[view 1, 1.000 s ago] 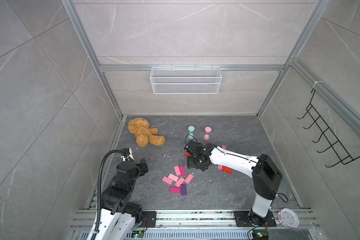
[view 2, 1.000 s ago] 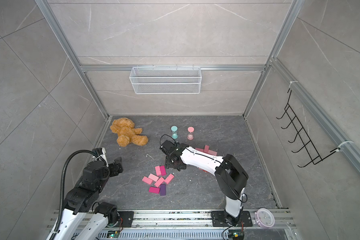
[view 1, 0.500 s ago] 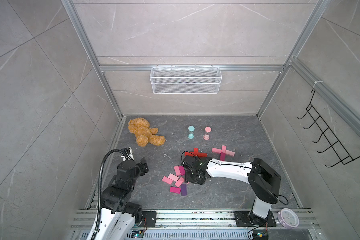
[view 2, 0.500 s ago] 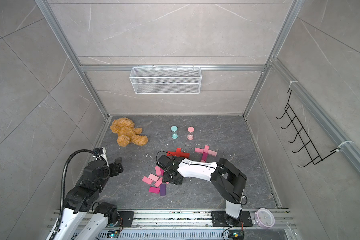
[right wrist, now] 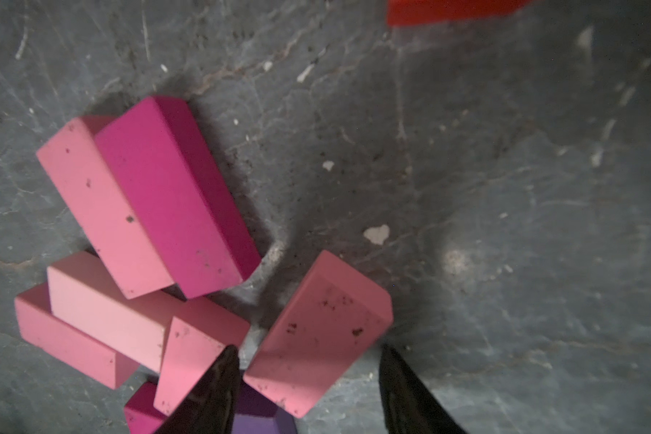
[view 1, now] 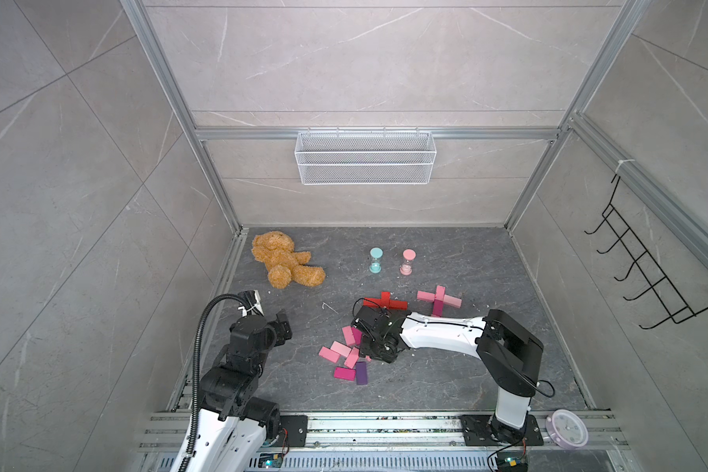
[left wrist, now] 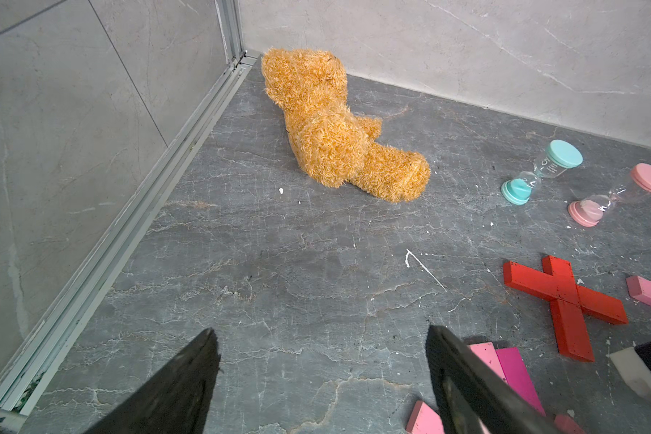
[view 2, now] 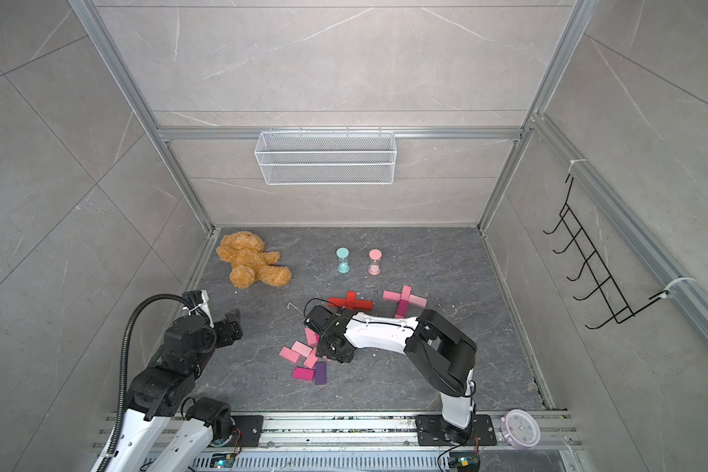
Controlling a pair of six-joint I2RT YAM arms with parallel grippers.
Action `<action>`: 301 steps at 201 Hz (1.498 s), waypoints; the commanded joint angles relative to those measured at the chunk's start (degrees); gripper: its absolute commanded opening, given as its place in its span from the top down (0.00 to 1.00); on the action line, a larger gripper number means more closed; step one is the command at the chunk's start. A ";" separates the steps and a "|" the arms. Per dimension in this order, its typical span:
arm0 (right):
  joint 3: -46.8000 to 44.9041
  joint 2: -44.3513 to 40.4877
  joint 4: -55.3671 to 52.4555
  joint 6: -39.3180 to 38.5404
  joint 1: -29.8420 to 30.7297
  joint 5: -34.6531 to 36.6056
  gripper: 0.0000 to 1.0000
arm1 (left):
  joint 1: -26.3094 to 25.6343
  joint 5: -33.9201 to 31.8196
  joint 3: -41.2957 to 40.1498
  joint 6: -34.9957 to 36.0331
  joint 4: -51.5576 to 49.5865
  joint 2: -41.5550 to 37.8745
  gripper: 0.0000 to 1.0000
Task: Assemble the letter t with building blocks
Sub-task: Assemble the building block at the center of the board.
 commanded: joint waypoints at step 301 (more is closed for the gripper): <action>5.04 4.49 -10.92 -14.75 -10.38 1.34 0.69 | -0.25 0.30 0.67 0.77 1.25 0.62 0.11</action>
